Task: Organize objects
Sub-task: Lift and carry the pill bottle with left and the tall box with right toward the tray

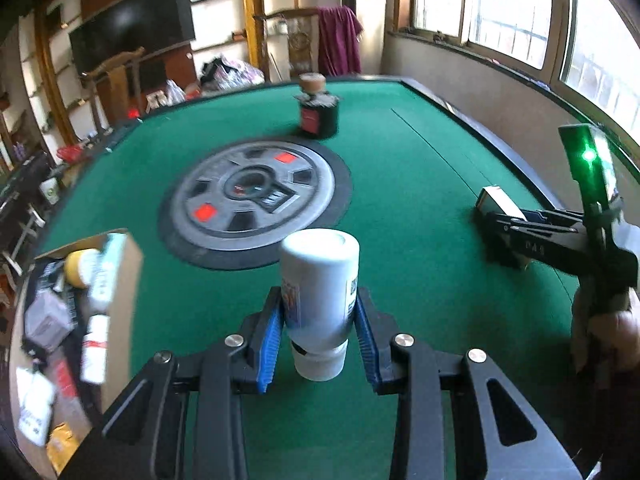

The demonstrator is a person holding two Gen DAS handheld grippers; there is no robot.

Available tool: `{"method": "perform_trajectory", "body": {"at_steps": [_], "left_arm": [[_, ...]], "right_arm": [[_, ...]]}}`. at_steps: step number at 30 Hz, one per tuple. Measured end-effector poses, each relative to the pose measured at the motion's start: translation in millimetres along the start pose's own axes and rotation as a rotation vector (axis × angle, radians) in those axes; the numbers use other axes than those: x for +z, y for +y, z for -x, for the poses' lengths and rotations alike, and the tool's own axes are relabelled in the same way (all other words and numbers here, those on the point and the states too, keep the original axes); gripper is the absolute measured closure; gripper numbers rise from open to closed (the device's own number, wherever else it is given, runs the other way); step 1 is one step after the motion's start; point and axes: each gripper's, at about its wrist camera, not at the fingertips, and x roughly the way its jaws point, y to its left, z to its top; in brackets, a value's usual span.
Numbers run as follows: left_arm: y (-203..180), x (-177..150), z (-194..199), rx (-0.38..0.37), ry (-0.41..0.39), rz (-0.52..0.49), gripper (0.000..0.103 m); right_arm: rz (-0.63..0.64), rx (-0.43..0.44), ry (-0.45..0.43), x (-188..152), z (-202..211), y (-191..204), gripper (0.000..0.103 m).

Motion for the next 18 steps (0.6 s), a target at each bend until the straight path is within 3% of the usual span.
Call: {"method": "perform_trajectory", "body": {"at_steps": [6,14,18], "left_arm": [[26,-10,32,0.025,-0.052,0.038,0.069],[56,-24,65,0.067,-0.101,0.077,0.069],[65,-30,72,0.063,-0.112,0.094,0.069]], "right_arm": [[-0.037,0.023,-0.006,1,0,-6,0.072],[-0.020,-0.112,0.015,-1,2,11,0.072],[0.004,-0.137,0.028,-8,9,23,0.073]]}}
